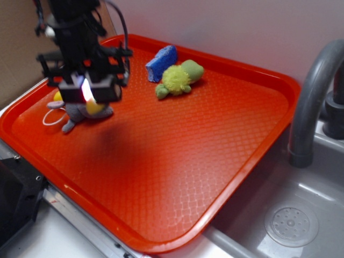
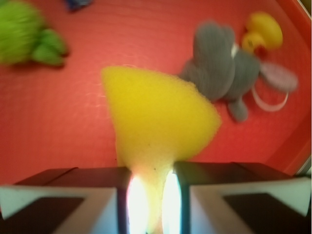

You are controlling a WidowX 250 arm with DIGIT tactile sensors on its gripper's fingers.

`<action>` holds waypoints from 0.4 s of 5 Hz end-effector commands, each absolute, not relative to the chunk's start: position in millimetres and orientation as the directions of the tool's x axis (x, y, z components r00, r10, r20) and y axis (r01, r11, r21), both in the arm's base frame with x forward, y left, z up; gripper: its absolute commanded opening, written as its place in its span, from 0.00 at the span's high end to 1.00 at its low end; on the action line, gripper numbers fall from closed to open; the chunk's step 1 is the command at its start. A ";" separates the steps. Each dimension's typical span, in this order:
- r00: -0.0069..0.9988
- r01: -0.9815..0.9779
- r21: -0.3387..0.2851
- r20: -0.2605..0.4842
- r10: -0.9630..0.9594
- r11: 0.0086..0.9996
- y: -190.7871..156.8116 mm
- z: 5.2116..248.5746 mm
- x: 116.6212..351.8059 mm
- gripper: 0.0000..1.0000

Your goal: Grab the green sponge.

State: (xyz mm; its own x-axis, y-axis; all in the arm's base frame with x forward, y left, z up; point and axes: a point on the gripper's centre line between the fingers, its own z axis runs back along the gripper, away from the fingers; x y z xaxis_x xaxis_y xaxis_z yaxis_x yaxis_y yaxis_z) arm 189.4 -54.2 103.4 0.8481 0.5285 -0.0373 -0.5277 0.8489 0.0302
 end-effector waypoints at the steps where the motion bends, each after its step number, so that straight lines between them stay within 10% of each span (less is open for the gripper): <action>1: 0.997 -0.065 -0.144 -0.053 0.057 0.988 -54.7 175.6 200.9 1.00; 2: 0.984 0.180 -0.189 0.034 -0.177 0.965 -61.2 205.0 191.7 1.00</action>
